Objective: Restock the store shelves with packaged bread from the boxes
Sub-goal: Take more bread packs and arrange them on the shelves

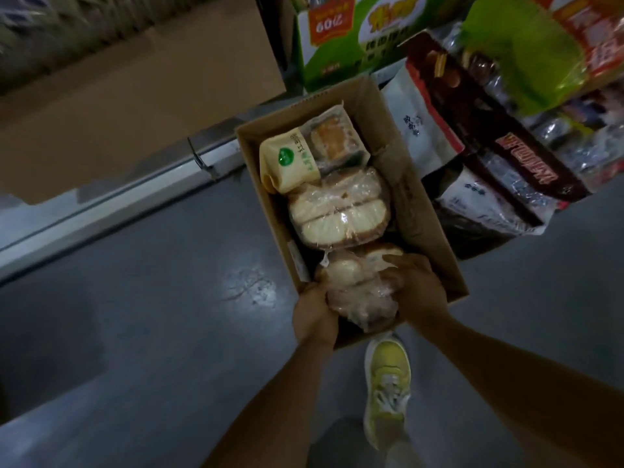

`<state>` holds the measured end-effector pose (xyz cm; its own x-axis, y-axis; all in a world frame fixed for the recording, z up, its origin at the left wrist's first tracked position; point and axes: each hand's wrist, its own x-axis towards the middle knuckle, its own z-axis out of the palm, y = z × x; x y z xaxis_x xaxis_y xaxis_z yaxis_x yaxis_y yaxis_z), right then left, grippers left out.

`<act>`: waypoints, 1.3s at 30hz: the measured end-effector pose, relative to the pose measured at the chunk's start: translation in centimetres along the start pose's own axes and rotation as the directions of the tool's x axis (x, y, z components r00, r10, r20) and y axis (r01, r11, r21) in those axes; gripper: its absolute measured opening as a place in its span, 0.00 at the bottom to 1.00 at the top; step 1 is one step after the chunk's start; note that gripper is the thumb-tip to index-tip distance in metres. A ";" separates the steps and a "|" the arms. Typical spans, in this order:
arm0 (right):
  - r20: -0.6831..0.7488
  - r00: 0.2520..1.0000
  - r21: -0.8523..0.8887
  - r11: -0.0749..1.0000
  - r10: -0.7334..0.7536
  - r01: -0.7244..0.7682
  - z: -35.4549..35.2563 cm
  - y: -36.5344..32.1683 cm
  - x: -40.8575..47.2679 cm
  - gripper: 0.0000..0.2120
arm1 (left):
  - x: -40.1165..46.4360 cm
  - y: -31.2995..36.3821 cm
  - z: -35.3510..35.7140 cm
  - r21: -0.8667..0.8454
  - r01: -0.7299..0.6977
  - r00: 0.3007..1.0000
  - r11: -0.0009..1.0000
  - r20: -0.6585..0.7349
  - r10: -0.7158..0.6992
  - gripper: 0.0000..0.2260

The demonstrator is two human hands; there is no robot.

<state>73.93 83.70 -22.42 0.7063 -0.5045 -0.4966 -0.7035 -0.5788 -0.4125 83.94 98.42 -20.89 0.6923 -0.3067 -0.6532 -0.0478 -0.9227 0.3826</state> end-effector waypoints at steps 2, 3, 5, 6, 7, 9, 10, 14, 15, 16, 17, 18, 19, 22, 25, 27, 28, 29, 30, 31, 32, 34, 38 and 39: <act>-0.013 0.999 -0.018 0.999 -0.040 0.040 -1.0 -0.5 -0.1 0.11 | -0.6 0.4 -1.2 0.068 -0.026 1.000 0.997 -0.012 0.027 0.12; -0.043 0.996 -0.040 0.996 -0.082 0.081 -1.4 -0.5 -0.1 0.10 | -0.8 0.6 -1.9 0.078 -0.033 0.999 0.996 -0.027 0.035 0.12; -0.061 0.990 -0.075 0.989 -0.129 0.125 -3.4 -1.6 -0.4 0.11 | -1.2 0.8 -3.3 0.078 -0.060 0.997 0.995 -0.035 0.063 0.11; -0.063 0.990 -0.065 0.990 -0.127 0.123 -4.9 -2.8 -0.8 0.12 | -1.5 0.9 -4.2 0.073 -0.074 0.996 0.995 -0.035 0.076 0.10; -0.087 0.985 -0.058 0.988 -0.146 0.142 -6.1 -3.4 -1.1 0.13 | -1.9 1.1 -5.3 0.063 -0.083 0.996 0.995 -0.036 0.086 0.09; -0.179 0.960 -0.082 0.976 -0.213 0.201 -9.1 -5.3 -2.1 0.14 | -2.9 1.6 -7.5 -0.016 -0.105 0.994 0.994 -0.030 0.104 0.08; -0.202 0.953 -0.082 0.974 -0.226 0.213 -10.4 -6.1 -2.6 0.15 | -3.5 2.0 -8.8 -0.074 -0.119 0.993 0.990 -0.032 0.117 0.07; -0.139 0.979 0.031 0.988 -0.146 0.151 -15.4 -9.0 -5.1 0.13 | -5.5 3.4 -13.9 -0.259 -0.198 0.979 0.945 -0.015 0.202 0.09; -0.144 0.978 0.003 0.988 -0.153 0.155 -16.8 -9.8 -5.7 0.13 | -6.0 3.8 -15.3 -0.286 -0.226 0.972 0.931 -0.008 0.234 0.10; -0.137 0.979 -0.029 0.988 -0.153 0.150 -18.2 -10.9 -6.4 0.13 | -6.5 4.1 -16.7 -0.295 -0.253 0.965 0.921 -0.011 0.262 0.11; -0.130 0.982 -0.026 0.990 -0.138 0.136 -19.7 -12.1 -7.2 0.13 | -7.2 4.6 -18.2 -0.301 -0.286 0.956 0.910 -0.026 0.292 0.10; -0.130 0.983 -0.002 0.991 -0.131 0.132 -21.0 -13.2 -8.0 0.13 | -7.7 4.9 -19.6 -0.306 -0.309 0.950 0.901 -0.044 0.310 0.10; -0.139 0.981 0.030 0.990 -0.136 0.141 -22.3 -14.4 -8.9 0.12 | -8.5 5.4 -21.1 -0.310 -0.325 0.945 0.894 -0.059 0.323 0.10; -0.207 0.950 0.076 0.964 -0.235 0.256 -25.7 -17.6 -11.4 0.19 | -11.1 6.4 -25.8 -0.278 -0.371 0.928 0.886 -0.093 0.360 0.11; -0.189 0.955 0.046 0.969 -0.229 0.242 -29.3 -21.9 -14.2 0.15 | -14.6 7.1 -31.1 -0.220 -0.464 0.885 0.858 -0.146 0.441 0.09; -0.206 0.959 0.112 0.969 -0.193 0.220 -31.4 -25.0 -16.1 0.13 | -17.2 7.3 -34.6 -0.215 -0.532 0.847 0.819 -0.158 0.508 0.04; -0.226 0.956 0.163 0.961 -0.185 0.225 -32.3 -26.4 -17.1 0.13 | -18.6 7.4 -36.4 -0.210 -0.549 0.835 0.809 -0.182 0.520 0.03; -0.247 0.951 0.201 0.950 -0.187 0.239 -33.1 -27.7 -17.8 0.13 | -19.9 7.5 -38.1 -0.214 -0.571 0.819 0.792 -0.210 0.534 0.03; -0.251 0.946 0.225 0.938 -0.204 0.262 -34.0 -29.0 -18.6 0.14 | -21.3 7.8 -39.9 -0.233 -0.590 0.805 0.773 -0.241 0.541 0.05; -0.243 0.944 0.240 0.929 -0.222 0.280 -35.1 -30.4 -19.5 0.16 | -22.8 8.0 -41.7 -0.255 -0.609 0.791 0.751 -0.273 0.548 0.07; -0.242 0.942 0.252 0.923 -0.232 0.292 -36.1 -32.0 -20.7 0.17 | -24.2 8.1 -43.4 -0.267 -0.620 0.780 0.738 -0.315 0.541 0.08; -0.251 0.927 0.292 0.891 -0.280 0.349 -38.8 -35.2 -23.4 0.16 | -27.4 8.3 -47.3 -0.244 -0.638 0.756 0.730 -0.381 0.533 0.08; -0.265 0.867 0.305 0.816 -0.422 0.491 -43.3 -41.3 -28.4 0.13 | -33.9 8.5 -54.0 -0.190 -0.717 0.670 0.670 -0.453 0.588 0.08; -0.275 0.855 0.278 0.816 -0.439 0.508 -44.1 -42.9 -29.4 0.15 | -35.9 8.5 -55.6 -0.185 -0.728 0.660 0.660 -0.447 0.603 0.15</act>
<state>86.83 95.08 43.59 0.9345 -0.3543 -0.0336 -0.2374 -0.5502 -0.8006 98.73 114.58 42.19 0.7501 -0.6549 0.0915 -0.4023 -0.3421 0.8492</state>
